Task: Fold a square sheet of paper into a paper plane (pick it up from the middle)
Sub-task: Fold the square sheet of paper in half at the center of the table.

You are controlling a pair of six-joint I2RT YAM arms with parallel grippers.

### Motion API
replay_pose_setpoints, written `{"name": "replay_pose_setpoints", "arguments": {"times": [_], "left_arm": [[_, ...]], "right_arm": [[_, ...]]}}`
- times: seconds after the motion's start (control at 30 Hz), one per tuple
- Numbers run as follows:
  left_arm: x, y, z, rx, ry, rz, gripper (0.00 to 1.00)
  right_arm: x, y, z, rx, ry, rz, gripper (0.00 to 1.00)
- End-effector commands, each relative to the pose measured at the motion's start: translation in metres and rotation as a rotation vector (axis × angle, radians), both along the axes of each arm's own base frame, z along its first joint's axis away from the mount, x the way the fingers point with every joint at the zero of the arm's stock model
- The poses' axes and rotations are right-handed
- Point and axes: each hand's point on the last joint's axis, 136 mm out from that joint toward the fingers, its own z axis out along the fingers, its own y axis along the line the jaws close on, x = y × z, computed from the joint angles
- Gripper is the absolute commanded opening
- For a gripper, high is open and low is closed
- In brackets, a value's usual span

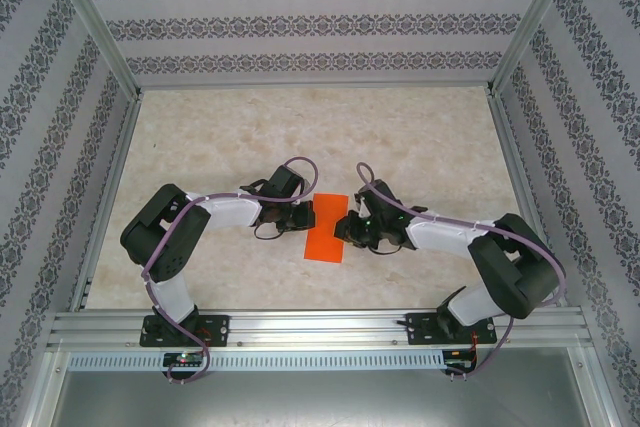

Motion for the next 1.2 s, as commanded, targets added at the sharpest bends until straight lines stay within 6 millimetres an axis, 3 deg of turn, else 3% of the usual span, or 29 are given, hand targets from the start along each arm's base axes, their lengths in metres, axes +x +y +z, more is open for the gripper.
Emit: {"name": "replay_pose_setpoints", "arguments": {"times": [0.0, 0.17, 0.3, 0.47, 0.63, 0.77, 0.9, 1.03, 1.17], "left_arm": [[-0.025, 0.021, -0.023, 0.107, 0.089, -0.005, 0.0], [-0.025, 0.022, -0.021, 0.111, 0.087, -0.005, 0.0], [-0.026, 0.021, -0.023, 0.096, 0.087, 0.002, 0.0], [-0.024, 0.018, -0.02, 0.082, 0.083, -0.002, 0.0], [-0.023, 0.018, -0.019, 0.086, 0.077, -0.004, 0.0], [-0.024, 0.018, -0.021, 0.085, 0.084, -0.005, 0.0], [-0.024, 0.018, -0.021, 0.086, 0.081, -0.005, 0.0], [-0.024, 0.019, -0.02, 0.088, 0.08, -0.004, 0.0], [-0.023, 0.017, -0.018, 0.084, 0.074, -0.006, 0.0]], "right_arm": [[-0.005, 0.012, 0.009, 0.039, -0.034, 0.012, 0.21], [-0.037, 0.003, -0.006, -0.039, 0.017, 0.044, 0.21], [-0.051, -0.007, -0.015, -0.011, 0.045, 0.038, 0.23], [-0.048, -0.009, -0.011, -0.03, 0.032, 0.044, 0.24], [-0.035, -0.003, 0.009, -0.004, -0.034, 0.029, 0.24], [-0.025, 0.018, 0.024, 0.091, -0.052, 0.044, 0.23], [-0.026, 0.025, 0.006, 0.066, 0.0, 0.063, 0.22], [-0.036, 0.014, -0.017, 0.012, 0.048, 0.055, 0.21], [-0.041, 0.009, -0.019, -0.001, 0.054, 0.06, 0.22]]}}
